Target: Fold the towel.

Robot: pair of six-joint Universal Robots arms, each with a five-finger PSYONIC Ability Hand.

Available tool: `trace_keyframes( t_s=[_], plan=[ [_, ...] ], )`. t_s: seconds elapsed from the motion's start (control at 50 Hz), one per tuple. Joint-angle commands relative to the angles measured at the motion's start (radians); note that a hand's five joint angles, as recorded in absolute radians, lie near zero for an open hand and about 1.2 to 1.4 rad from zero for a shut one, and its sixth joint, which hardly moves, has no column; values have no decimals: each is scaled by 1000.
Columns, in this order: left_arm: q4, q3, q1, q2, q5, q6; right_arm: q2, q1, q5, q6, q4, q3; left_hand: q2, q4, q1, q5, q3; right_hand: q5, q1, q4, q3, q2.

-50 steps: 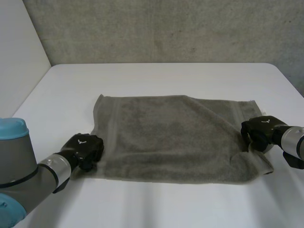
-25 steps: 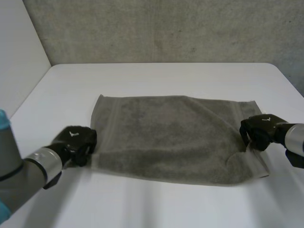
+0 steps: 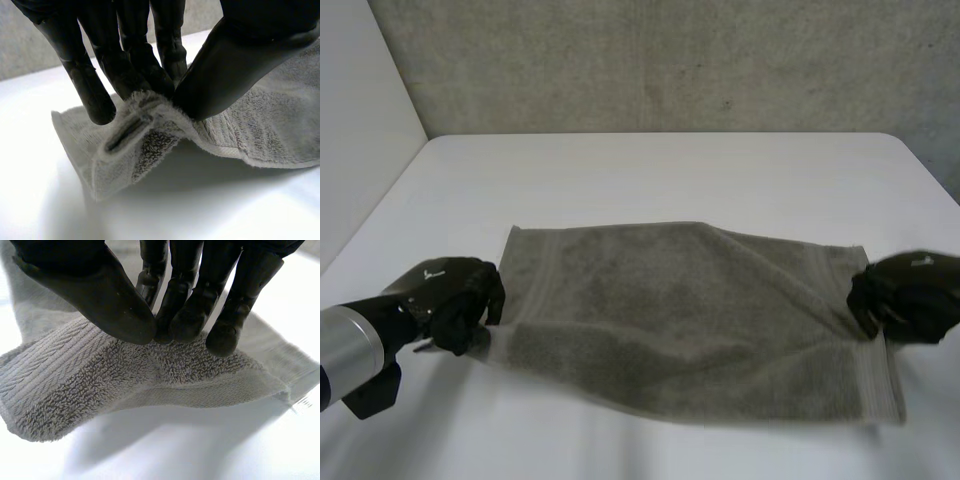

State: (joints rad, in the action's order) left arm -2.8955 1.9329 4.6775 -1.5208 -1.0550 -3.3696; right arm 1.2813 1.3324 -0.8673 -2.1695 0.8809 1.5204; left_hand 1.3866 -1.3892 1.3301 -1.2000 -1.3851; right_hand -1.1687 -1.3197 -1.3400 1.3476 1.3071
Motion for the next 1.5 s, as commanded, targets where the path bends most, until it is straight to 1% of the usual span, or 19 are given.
trace_keyframes(
  t_s=[0.02, 0.18, 0.28, 0.32, 0.34, 0.38, 0.4, 0.44, 0.58, 0.66, 0.7, 0.76, 0.88, 0.92, 1.08, 1.18, 1.26, 1.38, 1.5],
  plan=[
    [-37, -11, 23, -119, -6, -5, -83, 17, -93, 49, -31, 37, 10, -7, 66, -22, -11, -53, -77, -56, 49, 89],
    [-34, -203, 6, -268, -17, 3, -135, 139, -142, 10, -126, -98, 10, -7, 66, -22, -11, -53, -77, -56, 49, 89],
    [-25, -474, -28, -305, -31, 55, -132, 214, -134, -214, -253, -373, 10, -7, 66, -22, -11, -53, -77, -56, 49, 89],
    [-28, -695, -51, -312, -60, 171, -128, 249, -133, -408, -405, -553, 10, -7, 66, -22, -11, -53, -77, -56, 49, 89],
    [-28, -697, -51, -312, -60, 171, -128, 249, -133, -409, -405, -554, 10, -7, 66, -22, -11, -53, -77, -56, 49, 89],
    [-45, -915, -60, -326, -109, 327, -120, 261, -137, -617, -573, -675, 10, -7, 66, -22, -11, -53, -77, -56, 49, 89],
    [-45, -916, -60, -326, -109, 328, -120, 261, -137, -618, -574, -675, 10, -7, 66, -22, -11, -53, -77, -56, 49, 89],
    [-83, -1084, -62, -335, -161, 491, -102, 260, -134, -822, -692, -762, 10, -7, 66, -22, -11, -53, -77, -56, 49, 89],
    [-163, -1189, -51, -332, -191, 702, -103, 258, -127, -1070, -751, -874, 10, -7, 66, -22, -11, -53, -77, -56, 49, 89],
    [-177, -1164, -49, -328, -187, 704, -125, 258, -87, -1053, -698, -867, 10, -7, 66, -22, -11, -53, -77, -56, 49, 89],
    [-171, -1096, -49, -326, -183, 699, -138, 264, 8, -980, -610, -839, 10, -7, 66, -22, -11, -53, -77, -56, 49, 89],
    [-175, -954, -51, -312, -156, 687, -161, 268, 74, -864, -521, -798, 10, -7, 66, -22, -11, -53, -77, -56, 49, 89],
    [-208, -689, -28, -253, -16, 624, -201, 268, 82, -665, -379, -715, 10, -7, 66, -22, -11, -53, -77, -56, 49, 89],
    [-244, -507, 3, -240, 52, 541, -235, 271, 80, -514, -303, -640, 10, -7, 66, -22, -11, -53, -77, -56, 49, 89],
    [-254, -171, 36, -185, 95, 328, -283, 257, 79, -173, -119, -415, 10, -7, 66, -22, -11, -53, -77, -56, 49, 89],
    [-237, -39, 101, -67, 96, 253, -271, 205, 85, -116, -86, -347, 10, -7, 66, -22, -11, -53, -77, -56, 49, 89],
    [-212, 15, 150, 13, 102, 243, -258, 169, 80, -115, -83, -338, 10, -7, 66, -22, -11, -53, -77, -56, 49, 89],
    [-136, 64, 168, 113, 185, 245, -257, 149, 28, -101, -82, -348, 10, -7, 66, -22, -11, -53, -77, -56, 49, 89],
    [-96, 84, 153, 108, 193, 236, -324, 154, -151, -96, -82, -408, 10, -7, 66, -22, -11, -53, -77, -56, 49, 89]
  ],
)
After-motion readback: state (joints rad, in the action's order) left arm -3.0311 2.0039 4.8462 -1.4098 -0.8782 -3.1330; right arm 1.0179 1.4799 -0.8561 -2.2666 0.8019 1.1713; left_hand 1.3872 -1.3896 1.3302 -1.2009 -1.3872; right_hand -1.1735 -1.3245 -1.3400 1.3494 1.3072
